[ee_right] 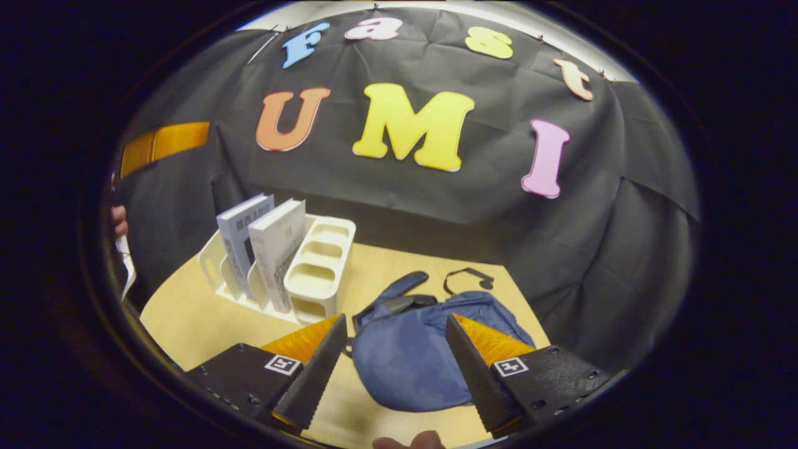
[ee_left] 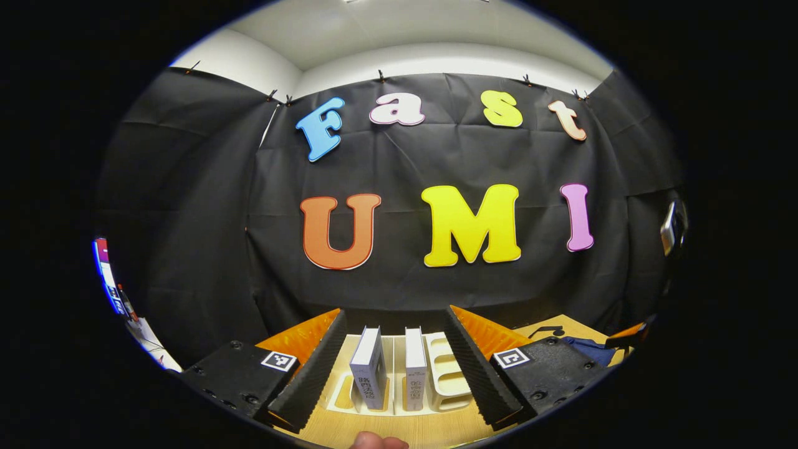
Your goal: Open the schoolbag, grab two books from the bookshelf and put them into the schoolbag.
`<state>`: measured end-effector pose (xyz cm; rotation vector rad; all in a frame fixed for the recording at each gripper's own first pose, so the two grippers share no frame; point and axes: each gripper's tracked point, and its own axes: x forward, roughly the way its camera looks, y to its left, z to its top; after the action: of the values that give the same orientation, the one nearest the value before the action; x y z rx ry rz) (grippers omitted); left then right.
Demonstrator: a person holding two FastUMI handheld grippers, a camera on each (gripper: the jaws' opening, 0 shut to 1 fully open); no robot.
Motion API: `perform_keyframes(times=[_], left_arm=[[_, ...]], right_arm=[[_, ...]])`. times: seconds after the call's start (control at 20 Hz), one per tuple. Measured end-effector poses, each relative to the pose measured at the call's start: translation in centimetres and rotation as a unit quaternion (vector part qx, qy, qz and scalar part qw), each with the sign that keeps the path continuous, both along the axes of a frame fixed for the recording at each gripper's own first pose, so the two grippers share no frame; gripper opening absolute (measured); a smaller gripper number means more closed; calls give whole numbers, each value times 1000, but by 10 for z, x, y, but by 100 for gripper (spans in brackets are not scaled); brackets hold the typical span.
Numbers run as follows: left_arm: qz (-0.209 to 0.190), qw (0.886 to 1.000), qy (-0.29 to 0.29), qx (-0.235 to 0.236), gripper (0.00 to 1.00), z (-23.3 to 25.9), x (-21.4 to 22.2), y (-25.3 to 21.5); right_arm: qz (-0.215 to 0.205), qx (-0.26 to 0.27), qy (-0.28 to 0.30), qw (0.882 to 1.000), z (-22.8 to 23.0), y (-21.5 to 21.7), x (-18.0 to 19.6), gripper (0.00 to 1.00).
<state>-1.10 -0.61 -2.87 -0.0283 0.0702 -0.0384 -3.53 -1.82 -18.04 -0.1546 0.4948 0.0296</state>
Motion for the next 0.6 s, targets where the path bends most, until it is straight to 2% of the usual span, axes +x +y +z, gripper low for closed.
perform_keyframes(times=[0.1, 0.2, 0.35, 0.45, 0.6], left_arm=[[2, 1000, 6, 1, 98, -5, -3, 2], [1, 1000, 16, 3, 98, -14, -6, 0], [0, 1000, 30, 6, 98, -24, -6, -2], [2, 999, 39, 5, 99, -29, -7, -2], [5, 999, 47, 3, 99, -33, -8, -2]], right_arm=[[14, -21, 28, 999, -33, -12, -12, 99], [26, -53, 58, 997, -70, -27, -30, 96], [45, -83, 115, 989, -123, -38, -52, 94], [53, -95, 148, 983, -154, -48, -66, 96], [55, -133, 166, 976, -185, -71, -70, 98]])
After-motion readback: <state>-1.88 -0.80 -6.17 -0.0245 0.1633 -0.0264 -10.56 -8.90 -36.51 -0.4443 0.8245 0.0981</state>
